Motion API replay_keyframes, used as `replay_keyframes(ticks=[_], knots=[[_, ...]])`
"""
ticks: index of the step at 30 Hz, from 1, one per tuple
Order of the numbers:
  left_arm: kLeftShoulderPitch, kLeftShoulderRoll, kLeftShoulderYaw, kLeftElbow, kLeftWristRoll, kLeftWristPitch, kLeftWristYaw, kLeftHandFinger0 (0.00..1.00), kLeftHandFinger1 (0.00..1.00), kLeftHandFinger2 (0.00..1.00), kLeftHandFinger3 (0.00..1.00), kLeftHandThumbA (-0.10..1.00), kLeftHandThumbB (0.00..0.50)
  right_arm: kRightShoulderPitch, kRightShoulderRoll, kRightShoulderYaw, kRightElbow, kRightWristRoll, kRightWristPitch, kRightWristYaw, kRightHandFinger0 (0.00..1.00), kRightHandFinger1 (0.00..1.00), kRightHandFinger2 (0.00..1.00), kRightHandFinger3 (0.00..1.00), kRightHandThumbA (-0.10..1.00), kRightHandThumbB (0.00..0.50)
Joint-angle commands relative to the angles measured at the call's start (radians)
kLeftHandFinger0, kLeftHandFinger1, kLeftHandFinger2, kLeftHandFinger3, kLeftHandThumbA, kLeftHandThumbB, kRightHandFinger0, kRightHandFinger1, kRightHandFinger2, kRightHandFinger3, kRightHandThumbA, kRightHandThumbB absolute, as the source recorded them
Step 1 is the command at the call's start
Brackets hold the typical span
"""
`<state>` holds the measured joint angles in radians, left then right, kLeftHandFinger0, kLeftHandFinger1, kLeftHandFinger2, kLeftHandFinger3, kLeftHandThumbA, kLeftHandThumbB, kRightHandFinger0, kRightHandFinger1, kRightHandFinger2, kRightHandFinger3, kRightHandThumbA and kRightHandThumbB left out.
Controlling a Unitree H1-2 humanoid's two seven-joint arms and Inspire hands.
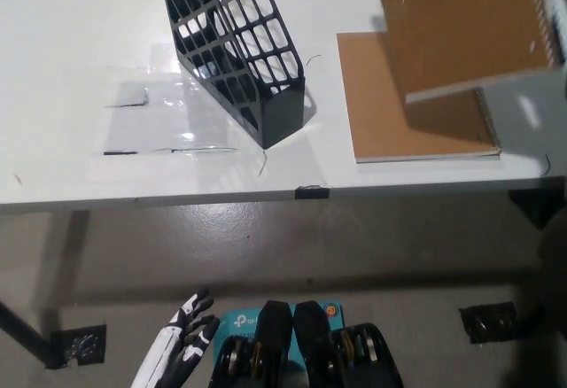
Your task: Use the right hand to pick up a book from the book holder on the left side and put it on another book on the right side
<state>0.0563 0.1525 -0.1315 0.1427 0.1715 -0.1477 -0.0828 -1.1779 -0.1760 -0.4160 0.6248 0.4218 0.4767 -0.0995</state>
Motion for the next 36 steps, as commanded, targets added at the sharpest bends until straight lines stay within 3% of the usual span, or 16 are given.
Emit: replay_keyframes(ticks=[1,5,9,10,11,12,14,20,25,27,30,36], knots=[[0.014,-0.003,0.001,-0.017,-0.01,-0.03,-0.001,0.82,0.88,0.95,0.99,0.88,0.094,-0.034,0.02,0.002,0.079,0.033,-0.072,0.056,0.0,0.32,0.78,1.0,-0.1,0.075],[0.013,-0.007,-0.002,-0.014,-0.011,-0.038,0.0,0.81,0.88,0.94,0.99,0.88,0.092,-0.019,0.026,0.002,0.212,0.026,-0.145,0.092,0.0,0.25,0.8,1.0,-0.1,0.067],[0.011,-0.009,0.002,-0.015,-0.012,-0.044,0.005,0.8,0.87,0.93,0.98,0.87,0.09,-0.034,0.024,0.012,0.341,-0.001,-0.216,0.09,0.0,0.25,0.85,1.0,-0.1,0.093],[0.01,-0.009,0.002,-0.011,-0.01,-0.05,0.007,0.8,0.87,0.93,0.98,0.87,0.097,-0.036,0.021,0.017,0.367,-0.009,-0.227,0.089,0.0,0.3,0.87,0.77,-0.1,0.104],[0.008,-0.009,0.002,-0.009,-0.008,-0.053,0.008,0.8,0.87,0.93,0.98,0.87,0.098,-0.04,0.016,0.021,0.393,-0.015,-0.24,0.09,0.0,0.37,0.88,0.92,-0.1,0.097],[0.009,-0.009,0.002,-0.013,-0.011,-0.047,0.005,0.81,0.88,0.94,0.98,0.87,0.097,-0.042,0.008,0.036,0.424,-0.033,-0.262,0.097,0.0,0.4,0.89,1.0,-0.1,0.106],[0.009,-0.006,-0.001,-0.013,-0.005,-0.052,0.005,0.81,0.89,0.94,0.99,0.88,0.083,-0.041,-0.002,0.052,0.464,-0.05,-0.303,0.096,0.0,0.43,0.85,1.0,-0.1,0.101],[0.01,-0.005,0.0,-0.024,-0.003,-0.04,0.003,0.82,0.9,0.96,0.99,0.89,0.106,-0.054,-0.031,0.08,0.565,-0.087,-0.383,0.055,0.0,0.34,0.77,1.0,-0.1,0.098],[0.006,-0.005,0.001,-0.013,-0.007,-0.054,0.004,0.82,0.89,0.95,0.98,0.89,0.088,-0.069,-0.06,0.109,0.602,-0.111,-0.408,0.038,0.0,0.39,0.78,0.99,-0.1,0.078],[0.01,-0.005,0.001,-0.014,-0.006,-0.055,0.005,0.82,0.89,0.95,0.98,0.89,0.087,-0.077,-0.07,0.108,0.62,-0.109,-0.413,0.033,0.0,0.4,0.8,0.93,-0.1,0.087],[0.014,-0.006,-0.002,-0.017,0.0,-0.051,0.006,0.82,0.9,0.95,0.98,0.89,0.083,-0.093,-0.084,0.094,0.624,-0.1,-0.412,0.025,0.0,0.42,0.85,1.0,-0.1,0.068],[0.015,-0.008,-0.001,-0.024,0.0,-0.044,0.006,0.82,0.9,0.95,0.99,0.88,0.082,-0.158,-0.126,0.076,0.627,-0.085,-0.399,0.02,0.0,0.47,0.89,1.0,-0.1,0.105]])
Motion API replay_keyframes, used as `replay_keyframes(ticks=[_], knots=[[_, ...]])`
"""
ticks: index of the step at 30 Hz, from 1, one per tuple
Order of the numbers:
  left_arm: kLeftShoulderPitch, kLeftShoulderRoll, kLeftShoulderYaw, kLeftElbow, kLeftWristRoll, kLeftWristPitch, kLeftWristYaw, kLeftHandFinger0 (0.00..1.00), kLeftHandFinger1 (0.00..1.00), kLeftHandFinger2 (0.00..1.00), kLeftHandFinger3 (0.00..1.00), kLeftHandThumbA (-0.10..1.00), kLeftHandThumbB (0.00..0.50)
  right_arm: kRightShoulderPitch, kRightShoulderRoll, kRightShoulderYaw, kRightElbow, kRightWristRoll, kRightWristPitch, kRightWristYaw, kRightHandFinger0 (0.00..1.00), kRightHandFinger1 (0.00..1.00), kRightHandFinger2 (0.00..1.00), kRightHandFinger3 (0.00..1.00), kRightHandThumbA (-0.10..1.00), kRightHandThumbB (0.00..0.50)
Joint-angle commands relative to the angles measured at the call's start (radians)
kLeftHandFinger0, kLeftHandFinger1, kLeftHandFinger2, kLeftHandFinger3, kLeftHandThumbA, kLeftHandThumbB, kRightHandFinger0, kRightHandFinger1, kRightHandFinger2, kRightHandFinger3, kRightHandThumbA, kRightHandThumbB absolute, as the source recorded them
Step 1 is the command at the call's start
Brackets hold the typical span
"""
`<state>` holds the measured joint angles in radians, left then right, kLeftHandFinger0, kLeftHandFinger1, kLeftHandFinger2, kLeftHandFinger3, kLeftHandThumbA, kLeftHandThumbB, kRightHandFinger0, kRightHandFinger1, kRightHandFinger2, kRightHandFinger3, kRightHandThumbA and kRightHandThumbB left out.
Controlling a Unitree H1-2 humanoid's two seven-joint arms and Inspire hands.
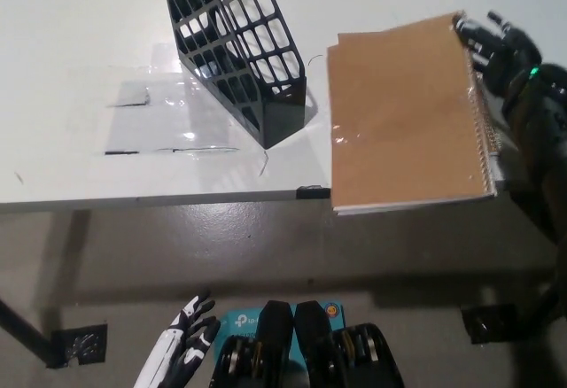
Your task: Use the right hand to pick up a book from the book holder on the left side and put it on another book on the right side
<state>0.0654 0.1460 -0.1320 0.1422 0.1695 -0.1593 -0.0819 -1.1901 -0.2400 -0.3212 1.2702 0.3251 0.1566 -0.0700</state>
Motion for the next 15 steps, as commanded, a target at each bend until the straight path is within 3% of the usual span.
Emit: replay_keyframes(ticks=[1,15], knots=[[0.005,-0.002,0.0,-0.023,-0.001,-0.032,0.003,0.82,0.9,0.95,0.99,0.88,0.088,-0.158,-0.068,-0.018,-0.014,0.009,-0.077,-0.014,0.0,0.46,0.88,1.0,-0.1,0.101],[0.002,0.0,-0.004,-0.015,0.012,-0.049,0.008,0.8,0.88,0.94,0.99,0.9,0.088,-0.28,-0.092,0.022,0.011,-0.028,-0.092,-0.026,0.0,0.5,0.91,1.0,-0.1,0.096]])
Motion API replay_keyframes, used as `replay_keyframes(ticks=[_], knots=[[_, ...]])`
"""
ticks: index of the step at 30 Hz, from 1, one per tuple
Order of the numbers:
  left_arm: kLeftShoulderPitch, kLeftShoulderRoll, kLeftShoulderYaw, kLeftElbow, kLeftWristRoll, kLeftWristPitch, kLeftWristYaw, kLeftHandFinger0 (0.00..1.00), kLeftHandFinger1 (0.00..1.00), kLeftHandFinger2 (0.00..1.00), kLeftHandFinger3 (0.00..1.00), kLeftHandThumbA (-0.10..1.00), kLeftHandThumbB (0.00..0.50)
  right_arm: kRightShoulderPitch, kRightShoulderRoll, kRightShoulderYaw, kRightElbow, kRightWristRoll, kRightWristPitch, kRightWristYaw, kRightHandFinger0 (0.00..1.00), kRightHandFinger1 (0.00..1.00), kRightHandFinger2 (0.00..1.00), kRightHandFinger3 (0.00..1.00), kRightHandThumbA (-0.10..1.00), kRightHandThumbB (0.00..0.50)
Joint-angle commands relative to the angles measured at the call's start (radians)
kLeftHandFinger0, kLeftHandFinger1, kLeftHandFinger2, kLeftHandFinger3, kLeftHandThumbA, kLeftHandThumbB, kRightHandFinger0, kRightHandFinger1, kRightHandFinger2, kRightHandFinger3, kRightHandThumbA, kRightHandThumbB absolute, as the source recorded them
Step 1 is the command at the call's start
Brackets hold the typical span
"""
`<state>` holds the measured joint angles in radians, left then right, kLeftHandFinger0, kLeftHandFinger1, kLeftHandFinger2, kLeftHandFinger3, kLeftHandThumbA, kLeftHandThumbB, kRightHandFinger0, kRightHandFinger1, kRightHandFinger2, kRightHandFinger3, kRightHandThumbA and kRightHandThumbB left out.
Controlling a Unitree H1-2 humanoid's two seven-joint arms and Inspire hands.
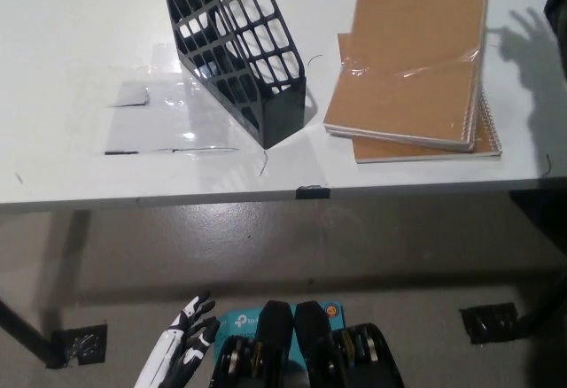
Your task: Use the right hand to pick up a book from the book holder on the left side and put it on another book on the right side
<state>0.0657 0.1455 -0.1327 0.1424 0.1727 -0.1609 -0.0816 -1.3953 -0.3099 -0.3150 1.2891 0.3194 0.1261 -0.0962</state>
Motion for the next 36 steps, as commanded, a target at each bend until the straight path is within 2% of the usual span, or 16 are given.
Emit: replay_keyframes(ticks=[1,4,6,9,10,12,13,14,15,16,18,22,27,29,32,36], knots=[[0.002,0.001,-0.005,-0.016,0.016,-0.049,0.011,0.79,0.88,0.94,0.98,0.91,0.092,-0.067,-0.017,0.016,-0.007,-0.02,-0.066,0.013,0.0,0.49,0.9,1.0,-0.1,0.12],[0.003,0.001,-0.008,-0.023,0.021,-0.049,0.01,0.79,0.88,0.94,0.99,0.91,0.084,-0.054,-0.01,0.03,-0.002,-0.031,-0.051,0.009,0.0,0.51,0.94,1.0,-0.1,0.111],[0.005,0.0,-0.005,-0.031,0.018,-0.032,0.007,0.79,0.88,0.94,0.98,0.91,0.092,-0.049,-0.002,0.03,0.007,-0.032,-0.036,-0.006,0.0,0.43,0.92,1.0,-0.1,0.09],[-0.001,-0.002,-0.001,-0.029,0.005,-0.034,0.003,0.8,0.88,0.94,0.98,0.9,0.101,-0.037,0.002,0.044,0.012,-0.048,-0.048,0.0,0.0,0.39,0.84,1.0,-0.1,0.117],[-0.005,0.001,-0.002,-0.028,0.011,-0.039,0.004,0.8,0.88,0.94,0.98,0.9,0.1,-0.034,0.003,0.054,0.015,-0.058,-0.043,-0.004,0.0,0.38,0.83,0.79,-0.1,0.149],[-0.01,-0.002,-0.001,-0.024,0.006,-0.039,0.004,0.81,0.88,0.94,0.98,0.9,0.1,-0.034,0.001,0.071,0.025,-0.073,-0.037,-0.001,0.0,0.27,0.69,0.53,-0.1,0.222],[-0.012,-0.001,-0.001,-0.022,0.01,-0.043,0.006,0.8,0.88,0.94,0.98,0.9,0.101,-0.028,-0.003,0.081,0.027,-0.077,-0.044,0.028,0.15,0.49,0.89,0.71,0.06,0.262],[-0.011,-0.001,-0.001,-0.024,0.01,-0.042,0.006,0.8,0.88,0.94,0.98,0.91,0.096,-0.024,-0.008,0.095,0.025,-0.081,-0.04,0.073,0.53,0.93,1.0,1.0,0.34,0.247],[-0.01,-0.002,-0.001,-0.027,0.01,-0.04,0.005,0.8,0.88,0.94,0.98,0.91,0.095,-0.017,-0.016,0.116,0.021,-0.087,-0.035,0.14,0.75,0.98,1.0,1.0,0.36,0.262],[-0.011,-0.003,-0.001,-0.032,0.009,-0.036,0.005,0.8,0.88,0.94,0.98,0.91,0.093,0.005,-0.029,0.141,-0.023,-0.088,-0.039,0.227,1.0,1.0,1.0,1.0,0.53,0.36],[-0.019,-0.005,0.0,-0.03,0.004,-0.026,0.002,0.8,0.89,0.95,0.98,0.9,0.1,0.016,-0.038,0.158,-0.049,-0.088,-0.064,0.257,1.0,1.0,1.0,1.0,0.57,0.385],[-0.038,0.004,0.006,-0.02,0.005,-0.042,0.003,0.81,0.89,0.95,0.98,0.91,0.101,0.09,-0.039,0.182,-0.321,-0.073,-0.068,0.288,1.0,1.0,1.0,1.0,0.69,0.382],[-0.059,0.009,0.016,-0.023,-0.017,-0.041,-0.005,0.87,0.94,0.98,1.0,0.91,0.11,0.24,-0.048,0.21,-0.925,-0.037,0.1,0.279,1.0,1.0,1.0,1.0,0.77,0.388],[-0.069,0.009,0.02,-0.013,-0.028,-0.07,-0.004,0.92,1.0,1.0,1.0,0.94,0.118,0.286,-0.05,0.199,-1.125,0.014,0.172,0.274,1.0,1.0,1.0,1.0,0.72,0.394],[-0.097,0.004,0.033,-0.009,-0.043,-0.075,0.002,1.0,1.0,1.0,1.0,1.0,0.19,0.342,-0.083,0.207,-1.366,0.044,0.193,0.29,1.0,1.0,1.0,1.0,0.77,0.377],[-0.133,0.005,0.043,0.01,-0.052,-0.099,0.007,1.0,1.0,1.0,1.0,1.0,0.194,0.432,-0.12,0.207,-1.621,0.056,0.215,0.282,1.0,1.0,1.0,1.0,0.85,0.381]])
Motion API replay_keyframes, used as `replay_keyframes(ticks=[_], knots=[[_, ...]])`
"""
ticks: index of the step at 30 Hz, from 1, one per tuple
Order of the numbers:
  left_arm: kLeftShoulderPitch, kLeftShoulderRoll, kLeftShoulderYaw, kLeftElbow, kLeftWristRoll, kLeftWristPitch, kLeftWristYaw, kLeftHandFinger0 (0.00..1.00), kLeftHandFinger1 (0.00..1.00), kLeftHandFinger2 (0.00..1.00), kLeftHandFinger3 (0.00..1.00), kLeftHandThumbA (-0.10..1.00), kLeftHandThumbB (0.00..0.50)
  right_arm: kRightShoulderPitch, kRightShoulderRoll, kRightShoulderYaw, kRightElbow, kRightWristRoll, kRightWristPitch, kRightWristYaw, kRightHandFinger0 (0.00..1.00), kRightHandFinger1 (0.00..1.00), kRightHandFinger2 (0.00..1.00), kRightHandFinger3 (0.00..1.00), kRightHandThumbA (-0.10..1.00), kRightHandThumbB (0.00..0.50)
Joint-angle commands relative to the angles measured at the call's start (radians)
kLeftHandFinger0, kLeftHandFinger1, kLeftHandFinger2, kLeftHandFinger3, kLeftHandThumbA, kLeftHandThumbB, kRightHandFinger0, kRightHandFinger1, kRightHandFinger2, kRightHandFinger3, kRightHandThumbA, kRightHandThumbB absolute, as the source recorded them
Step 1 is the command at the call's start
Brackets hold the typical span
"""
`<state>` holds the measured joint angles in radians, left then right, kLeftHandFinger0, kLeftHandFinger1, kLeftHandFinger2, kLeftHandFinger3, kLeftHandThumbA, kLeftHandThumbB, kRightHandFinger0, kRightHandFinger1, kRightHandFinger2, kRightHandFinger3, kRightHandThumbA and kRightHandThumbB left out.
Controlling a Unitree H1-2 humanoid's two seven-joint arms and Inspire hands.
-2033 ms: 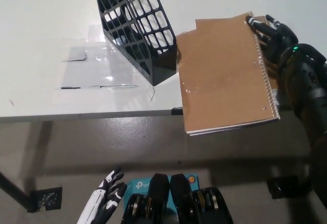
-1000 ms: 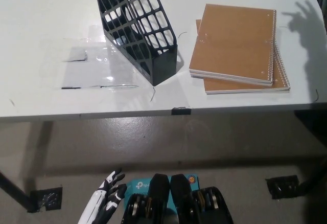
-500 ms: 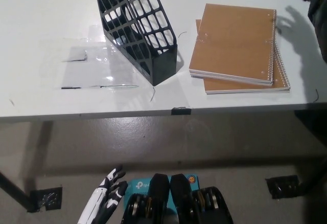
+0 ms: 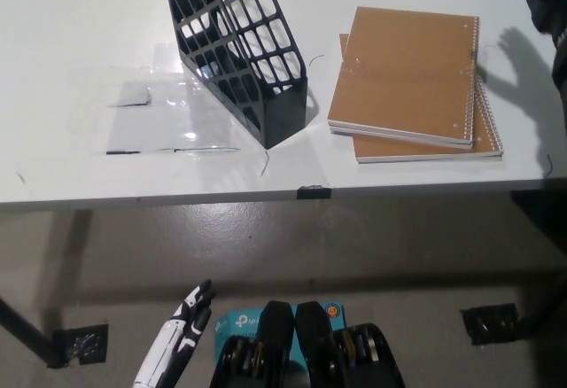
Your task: Use the right hand to pick up a book from the book holder on the left side and put it on another book on the right side
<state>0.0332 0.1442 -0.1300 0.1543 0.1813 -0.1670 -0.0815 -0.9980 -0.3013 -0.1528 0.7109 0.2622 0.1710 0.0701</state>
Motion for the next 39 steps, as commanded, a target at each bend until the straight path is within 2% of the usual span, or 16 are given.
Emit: replay_keyframes(ticks=[1,3,5,6,9,16,17,21,24,25,27,30,33,36,37,39], knots=[[-0.114,0.007,0.04,0.008,-0.06,-0.1,0.007,1.0,1.0,1.0,1.0,1.0,0.181,0.071,-0.131,0.036,-1.118,0.136,0.178,0.108,1.0,1.0,1.0,1.0,0.84,0.37],[-0.128,0.007,0.038,0.014,-0.06,-0.103,0.004,1.0,1.0,1.0,1.0,1.0,0.176,0.138,-0.122,0.022,-1.222,0.191,0.173,0.095,1.0,1.0,1.0,1.0,0.81,0.366],[-0.15,0.009,0.039,0.017,-0.059,-0.098,0.003,1.0,1.0,1.0,1.0,1.0,0.173,0.222,-0.112,0.03,-1.314,0.216,0.118,0.103,1.0,1.0,1.0,1.0,0.83,0.346],[-0.157,0.008,0.04,0.017,-0.061,-0.095,0.003,1.0,1.0,1.0,1.0,1.0,0.181,0.247,-0.109,0.032,-1.341,0.215,0.112,0.1,1.0,1.0,1.0,1.0,0.83,0.375],[-0.176,0.01,0.039,0.026,-0.052,-0.089,0.005,1.0,1.0,1.0,1.0,1.0,0.175,0.374,-0.088,0.057,-1.416,0.184,0.055,0.107,1.0,1.0,1.0,1.0,0.86,0.374],[-0.191,0.014,0.036,0.038,-0.043,-0.108,0.008,1.0,1.0,1.0,1.0,1.0,0.137,0.59,-0.008,0.135,-1.469,0.129,0.033,0.107,1.0,1.0,1.0,1.0,0.85,0.335],[-0.203,0.019,0.04,0.037,-0.045,-0.105,0.007,1.0,1.0,1.0,1.0,1.0,0.138,0.594,0.001,0.142,-1.455,0.118,0.018,0.111,1.0,1.0,1.0,1.0,0.87,0.318],[-0.212,0.021,0.043,0.036,-0.045,-0.086,0.004,1.0,1.0,1.0,1.0,1.0,0.157,0.698,0.043,0.187,-1.374,0.034,-0.051,0.13,1.0,1.0,1.0,1.0,0.9,0.3],[-0.212,0.019,0.045,0.037,-0.052,-0.084,0.001,1.0,1.0,1.0,1.0,1.0,0.158,0.74,0.069,0.206,-1.282,-0.001,-0.094,0.134,1.0,1.0,1.0,1.0,0.88,0.269],[-0.203,0.017,0.042,0.035,-0.05,-0.087,-0.001,1.0,1.0,1.0,1.0,1.0,0.158,0.773,0.079,0.21,-1.233,-0.009,-0.123,0.135,1.0,1.0,1.0,1.0,0.86,0.229],[-0.202,0.018,0.043,0.039,-0.051,-0.09,-0.002,1.0,1.0,1.0,1.0,1.0,0.156,0.799,0.102,0.21,-1.124,-0.043,-0.171,0.119,1.0,1.0,1.0,1.0,0.84,0.214],[-0.183,0.023,0.042,0.027,-0.046,-0.089,-0.006,1.0,1.0,1.0,1.0,1.0,0.145,0.837,0.12,0.215,-1.054,-0.07,-0.187,0.09,1.0,1.0,1.0,1.0,0.83,0.183],[-0.173,0.022,0.038,0.03,-0.046,-0.101,-0.008,1.0,1.0,1.0,1.0,1.0,0.131,0.861,0.126,0.225,-0.952,-0.15,-0.235,0.053,1.0,1.0,1.0,1.0,0.84,0.219],[-0.157,0.02,0.034,0.032,-0.049,-0.109,-0.008,1.0,1.0,1.0,1.0,1.0,0.129,0.882,0.133,0.236,-0.883,-0.191,-0.278,0.037,1.0,1.0,1.0,1.0,0.8,0.217],[-0.152,0.021,0.034,0.034,-0.054,-0.111,-0.01,1.0,1.0,1.0,1.0,1.0,0.129,0.883,0.139,0.241,-0.837,-0.199,-0.295,0.034,1.0,1.0,1.0,1.0,0.72,0.195],[-0.139,0.02,0.035,0.03,-0.053,-0.11,-0.007,1.0,1.0,1.0,1.0,1.0,0.134,0.887,0.142,0.25,-0.787,-0.216,-0.314,0.03,1.0,1.0,1.0,1.0,0.7,0.194]])
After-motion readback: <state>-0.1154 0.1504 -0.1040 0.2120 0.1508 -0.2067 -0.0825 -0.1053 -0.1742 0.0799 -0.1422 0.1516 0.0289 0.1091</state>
